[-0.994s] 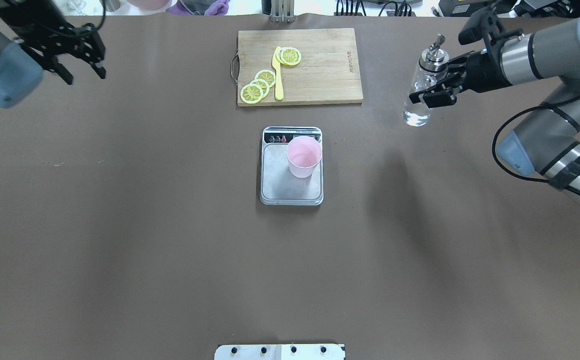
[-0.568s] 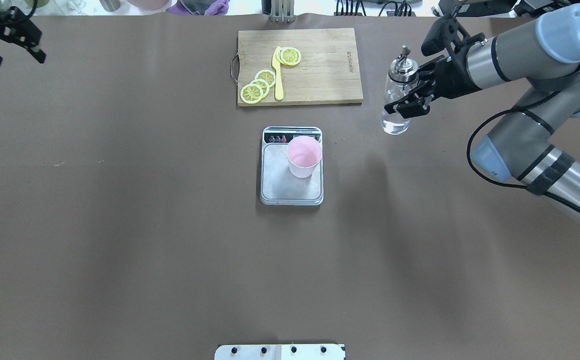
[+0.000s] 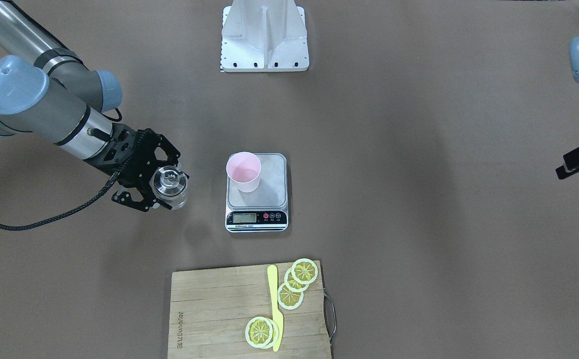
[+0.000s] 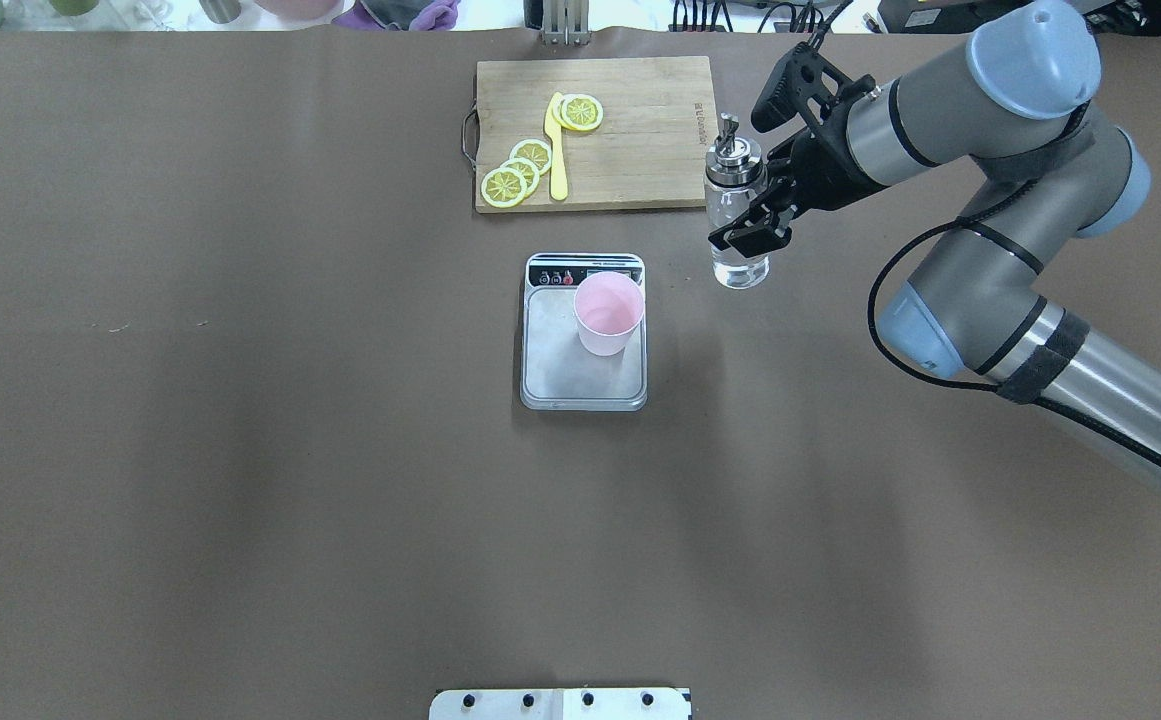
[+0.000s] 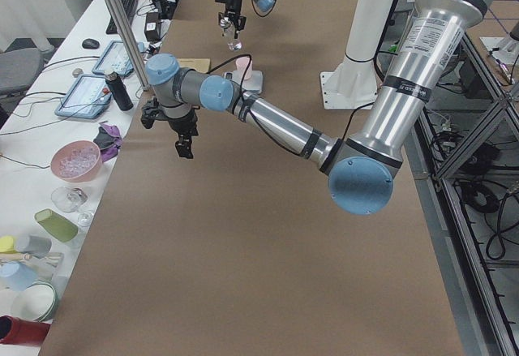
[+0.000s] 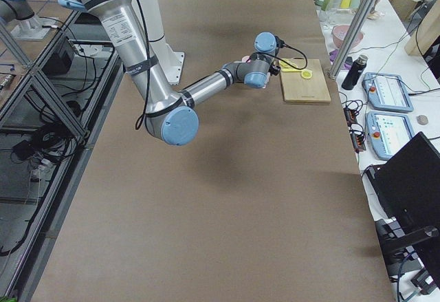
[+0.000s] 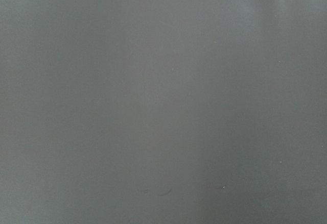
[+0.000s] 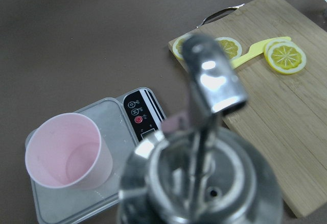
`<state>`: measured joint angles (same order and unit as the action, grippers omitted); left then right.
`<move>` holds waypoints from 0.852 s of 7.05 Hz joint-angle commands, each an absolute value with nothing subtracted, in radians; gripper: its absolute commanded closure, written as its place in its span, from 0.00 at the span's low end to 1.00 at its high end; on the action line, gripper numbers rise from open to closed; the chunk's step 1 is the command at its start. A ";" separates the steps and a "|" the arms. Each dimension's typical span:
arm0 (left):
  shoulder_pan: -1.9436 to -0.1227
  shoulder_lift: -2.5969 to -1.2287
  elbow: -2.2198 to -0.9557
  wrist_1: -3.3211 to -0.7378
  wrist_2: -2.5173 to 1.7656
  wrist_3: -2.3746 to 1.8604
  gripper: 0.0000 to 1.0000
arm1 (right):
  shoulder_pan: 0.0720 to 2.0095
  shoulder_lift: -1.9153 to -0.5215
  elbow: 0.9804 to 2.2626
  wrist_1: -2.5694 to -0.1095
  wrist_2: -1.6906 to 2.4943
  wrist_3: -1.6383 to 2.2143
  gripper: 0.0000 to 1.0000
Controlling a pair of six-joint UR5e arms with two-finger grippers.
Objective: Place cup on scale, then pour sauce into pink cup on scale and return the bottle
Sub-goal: 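Carry the glass bottle with the right gripper toward the pink cup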
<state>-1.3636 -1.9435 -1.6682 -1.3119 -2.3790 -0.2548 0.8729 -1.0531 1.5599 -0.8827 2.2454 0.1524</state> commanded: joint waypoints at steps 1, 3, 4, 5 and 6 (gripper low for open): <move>-1.393 -1.898 -1.660 -1.316 -2.335 -0.128 0.06 | 0.844 -1.046 1.641 -1.037 2.208 0.081 0.77; -1.428 -1.856 -1.654 -1.345 -2.336 -0.095 0.04 | 0.815 -1.074 1.675 -1.057 2.192 0.080 0.77; -1.434 -1.815 -1.654 -1.411 -2.339 -0.097 0.04 | 0.799 -1.107 1.702 -1.058 2.188 0.081 0.77; -1.436 -1.793 -1.654 -1.440 -2.342 -0.098 0.04 | 0.781 -1.164 1.750 -1.058 2.171 0.080 0.77; -1.443 -1.786 -1.652 -1.442 -2.344 -0.097 0.04 | 0.770 -1.213 1.797 -1.080 2.152 0.078 0.77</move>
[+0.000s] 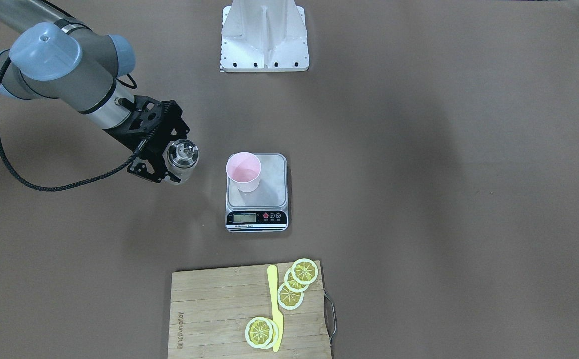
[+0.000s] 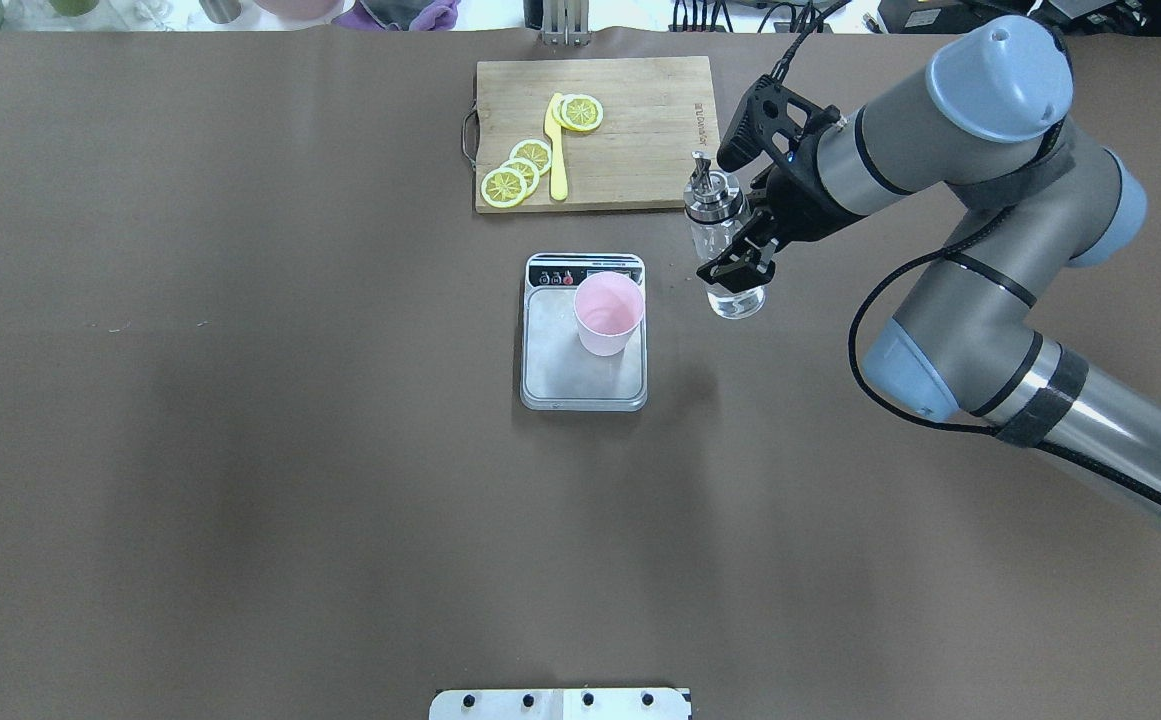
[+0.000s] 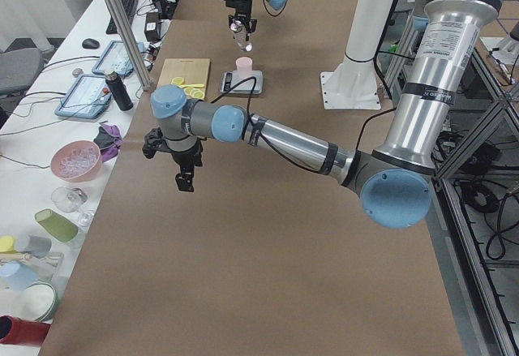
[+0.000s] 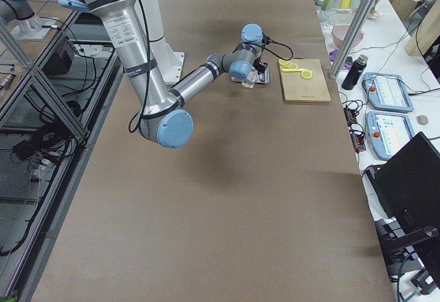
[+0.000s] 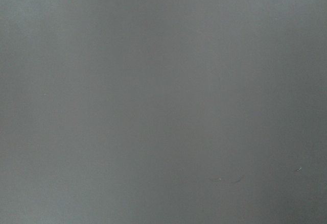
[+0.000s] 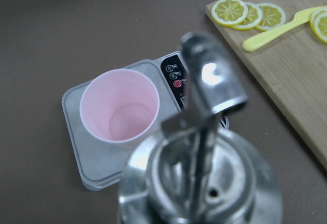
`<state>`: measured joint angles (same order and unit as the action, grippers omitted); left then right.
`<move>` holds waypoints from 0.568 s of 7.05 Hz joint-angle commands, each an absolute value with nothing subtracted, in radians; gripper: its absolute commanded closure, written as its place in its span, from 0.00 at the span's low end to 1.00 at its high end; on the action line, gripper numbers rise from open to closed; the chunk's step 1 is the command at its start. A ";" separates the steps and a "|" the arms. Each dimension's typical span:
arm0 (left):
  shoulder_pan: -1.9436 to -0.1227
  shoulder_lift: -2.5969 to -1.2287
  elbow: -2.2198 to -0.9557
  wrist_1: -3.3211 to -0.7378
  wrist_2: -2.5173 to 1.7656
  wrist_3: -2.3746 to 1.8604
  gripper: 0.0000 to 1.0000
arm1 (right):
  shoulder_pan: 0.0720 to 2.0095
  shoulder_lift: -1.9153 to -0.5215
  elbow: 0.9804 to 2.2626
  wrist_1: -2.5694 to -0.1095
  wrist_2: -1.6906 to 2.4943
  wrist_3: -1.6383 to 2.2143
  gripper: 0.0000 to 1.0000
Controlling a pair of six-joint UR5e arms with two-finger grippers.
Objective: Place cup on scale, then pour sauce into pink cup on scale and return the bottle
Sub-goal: 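Carry the glass bottle with the right gripper toward the pink cup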
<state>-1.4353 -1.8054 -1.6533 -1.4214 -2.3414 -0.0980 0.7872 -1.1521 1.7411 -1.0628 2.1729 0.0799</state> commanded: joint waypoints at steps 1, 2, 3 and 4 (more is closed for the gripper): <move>-1.448 -1.775 -1.651 -1.443 -2.345 -0.097 0.04 | 0.764 -1.250 1.831 -1.115 2.132 0.057 0.77; -1.454 -1.773 -1.651 -1.442 -2.345 -0.083 0.04 | 0.764 -1.274 1.866 -1.173 2.094 0.011 0.77; -1.456 -1.773 -1.651 -1.442 -2.345 -0.083 0.04 | 0.762 -1.273 1.894 -1.248 2.068 0.002 0.77; -1.475 -1.773 -1.651 -1.440 -2.347 -0.083 0.04 | 0.758 -1.263 1.896 -1.299 2.050 -0.002 0.77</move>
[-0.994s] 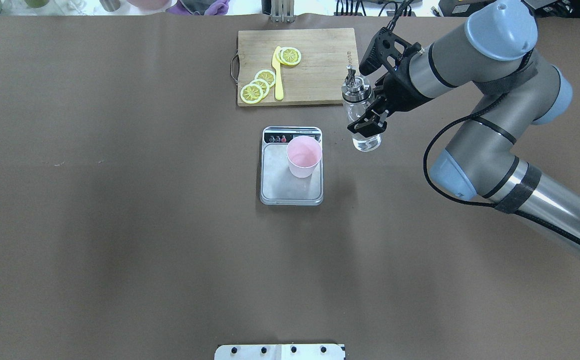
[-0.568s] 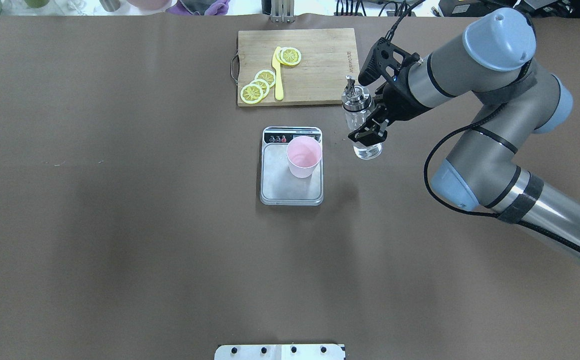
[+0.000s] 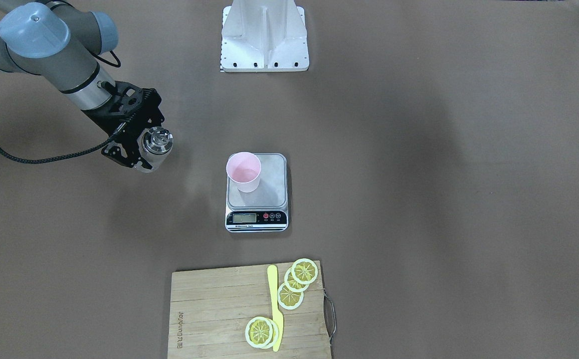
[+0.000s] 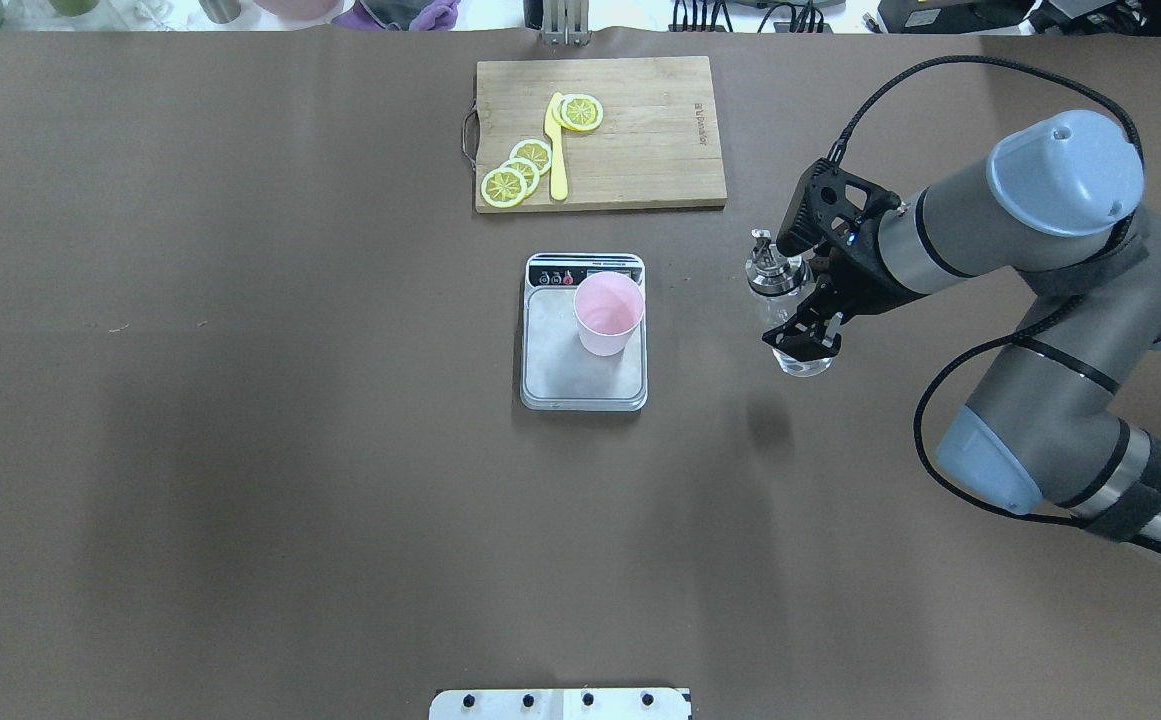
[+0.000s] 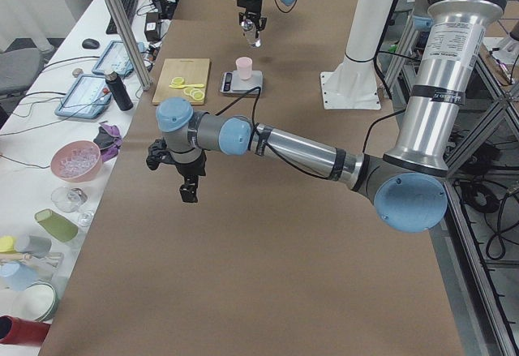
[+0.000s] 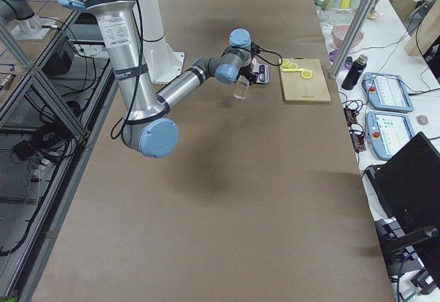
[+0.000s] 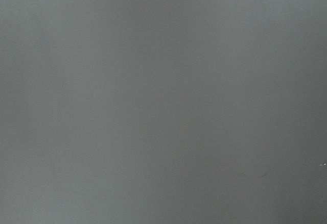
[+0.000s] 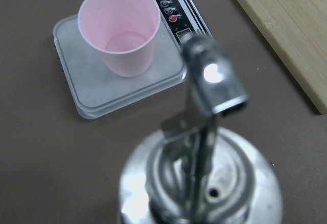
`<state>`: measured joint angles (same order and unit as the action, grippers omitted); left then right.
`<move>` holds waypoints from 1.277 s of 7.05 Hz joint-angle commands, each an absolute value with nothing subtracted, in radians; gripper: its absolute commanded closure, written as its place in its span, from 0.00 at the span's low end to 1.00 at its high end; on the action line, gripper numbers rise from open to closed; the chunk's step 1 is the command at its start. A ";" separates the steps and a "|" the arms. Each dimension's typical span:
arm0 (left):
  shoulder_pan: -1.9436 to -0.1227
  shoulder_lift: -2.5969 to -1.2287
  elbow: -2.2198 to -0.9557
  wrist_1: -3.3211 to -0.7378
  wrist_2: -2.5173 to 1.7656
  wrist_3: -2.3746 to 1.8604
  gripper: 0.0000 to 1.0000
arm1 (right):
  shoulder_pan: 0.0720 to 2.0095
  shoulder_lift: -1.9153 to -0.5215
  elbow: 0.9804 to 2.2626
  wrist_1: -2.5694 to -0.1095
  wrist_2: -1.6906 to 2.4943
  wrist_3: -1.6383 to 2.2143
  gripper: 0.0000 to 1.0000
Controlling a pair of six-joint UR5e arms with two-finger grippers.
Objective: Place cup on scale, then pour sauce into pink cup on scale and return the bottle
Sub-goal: 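Carry the glass bottle with the right gripper toward the pink cup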
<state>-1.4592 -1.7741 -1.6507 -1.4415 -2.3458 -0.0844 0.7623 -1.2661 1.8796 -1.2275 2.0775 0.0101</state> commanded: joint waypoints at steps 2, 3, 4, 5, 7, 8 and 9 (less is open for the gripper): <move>-1.485 -1.773 -1.651 -1.440 -2.378 -0.083 0.04 | 0.721 -1.226 1.898 -1.386 1.973 -0.002 0.77; -1.491 -1.773 -1.652 -1.440 -2.378 -0.083 0.04 | 0.703 -1.195 1.898 -1.440 1.947 -0.002 0.77; -1.505 -1.773 -1.655 -1.440 -2.390 -0.083 0.04 | 0.678 -1.178 1.898 -1.469 1.910 0.000 0.77; -1.520 -1.773 -1.655 -1.440 -2.420 -0.083 0.04 | 0.664 -1.164 1.901 -1.500 1.884 -0.002 0.77; -1.520 -1.772 -1.648 -1.440 -2.413 -0.040 0.04 | 0.643 -1.120 1.899 -1.572 1.844 -0.002 0.77; -1.520 -1.752 -1.628 -1.442 -2.414 0.044 0.03 | 0.635 -1.105 1.898 -1.609 1.829 0.000 0.77; -1.522 -1.750 -1.625 -1.442 -2.411 0.057 0.03 | 0.624 -1.103 1.888 -1.615 1.803 0.000 0.77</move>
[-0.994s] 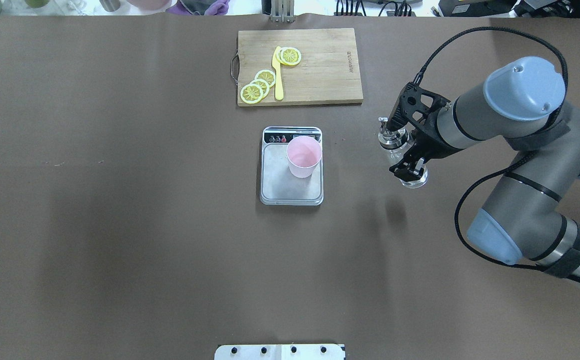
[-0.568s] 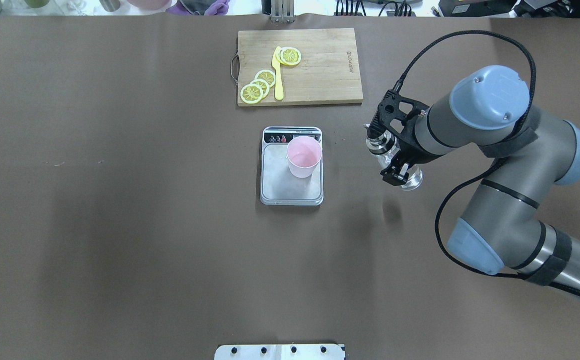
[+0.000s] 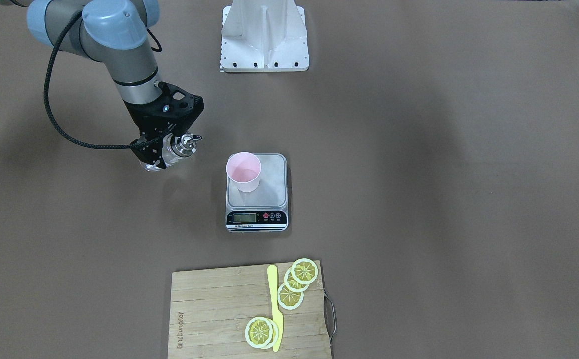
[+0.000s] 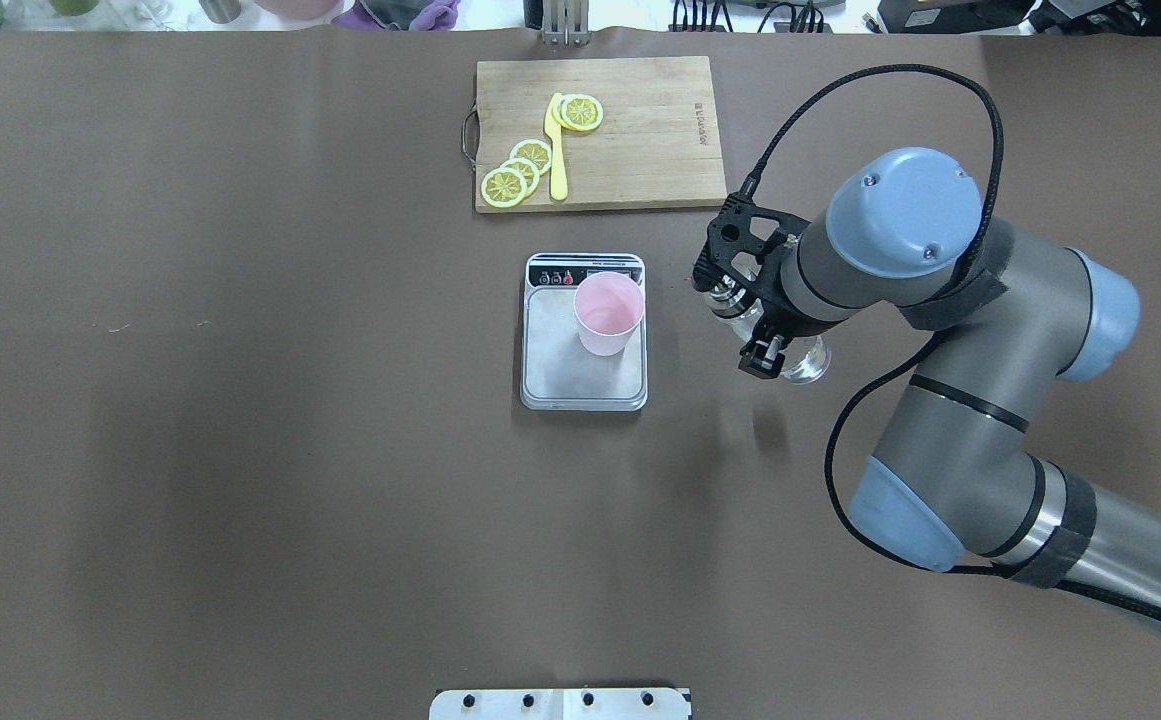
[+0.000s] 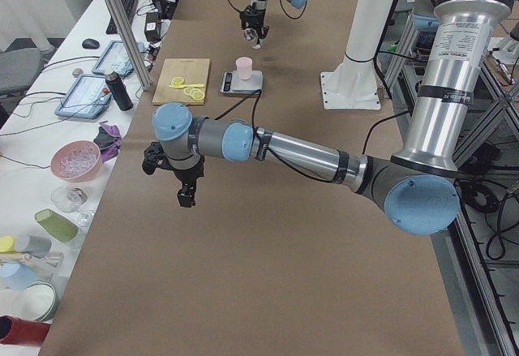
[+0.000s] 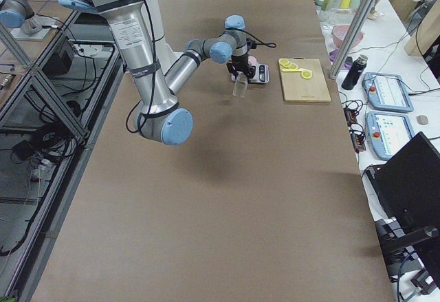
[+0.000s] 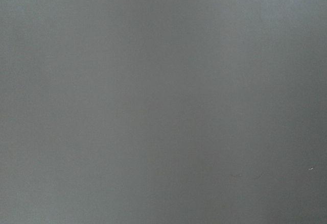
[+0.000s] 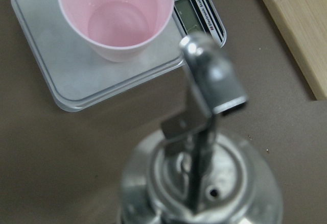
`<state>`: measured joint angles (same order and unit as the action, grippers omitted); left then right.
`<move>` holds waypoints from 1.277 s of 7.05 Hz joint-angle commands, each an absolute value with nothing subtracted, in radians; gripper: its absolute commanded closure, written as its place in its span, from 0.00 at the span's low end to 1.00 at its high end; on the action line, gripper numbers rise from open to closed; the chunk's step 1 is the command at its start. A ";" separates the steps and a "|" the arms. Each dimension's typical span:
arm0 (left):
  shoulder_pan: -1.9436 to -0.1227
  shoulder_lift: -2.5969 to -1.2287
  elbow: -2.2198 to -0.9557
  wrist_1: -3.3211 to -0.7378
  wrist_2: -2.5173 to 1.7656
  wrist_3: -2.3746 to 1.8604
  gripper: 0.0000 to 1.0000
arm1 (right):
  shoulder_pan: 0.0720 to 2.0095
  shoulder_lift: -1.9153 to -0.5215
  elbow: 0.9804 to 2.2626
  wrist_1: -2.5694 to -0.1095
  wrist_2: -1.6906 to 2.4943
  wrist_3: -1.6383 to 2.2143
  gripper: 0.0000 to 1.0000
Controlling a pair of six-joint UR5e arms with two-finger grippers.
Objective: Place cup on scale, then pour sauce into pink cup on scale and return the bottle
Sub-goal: 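Carry the glass bottle with the right gripper toward the pink cup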
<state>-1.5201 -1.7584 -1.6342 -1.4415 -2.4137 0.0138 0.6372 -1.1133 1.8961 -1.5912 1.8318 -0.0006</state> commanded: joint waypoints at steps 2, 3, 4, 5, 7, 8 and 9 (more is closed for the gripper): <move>-1.526 -1.737 -1.608 -1.445 -2.413 0.090 0.03 | 0.618 -1.074 1.858 -1.649 1.787 0.002 0.77; -1.526 -1.733 -1.608 -1.447 -2.413 0.089 0.03 | 0.617 -1.066 1.839 -1.651 1.776 0.002 0.77; -1.526 -1.724 -1.608 -1.448 -2.411 0.089 0.03 | 0.615 -1.055 1.832 -1.651 1.776 0.009 0.77; -1.526 -1.724 -1.606 -1.448 -2.413 0.087 0.03 | 0.615 -1.051 1.832 -1.664 1.775 0.012 0.77; -1.526 -1.723 -1.592 -1.462 -2.408 0.087 0.03 | 0.615 -1.042 1.830 -1.689 1.758 0.014 0.77; -1.528 -1.723 -1.566 -1.491 -2.405 0.086 0.03 | 0.615 -1.023 1.825 -1.712 1.744 0.014 0.77; -1.535 -1.721 -1.562 -1.499 -2.399 0.086 0.03 | 0.615 -1.005 1.806 -1.716 1.732 0.014 0.77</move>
<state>-1.5293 -1.7223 -1.5752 -1.4815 -2.4053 0.0865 0.6152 -1.0256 1.8226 -1.7035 1.7469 0.0137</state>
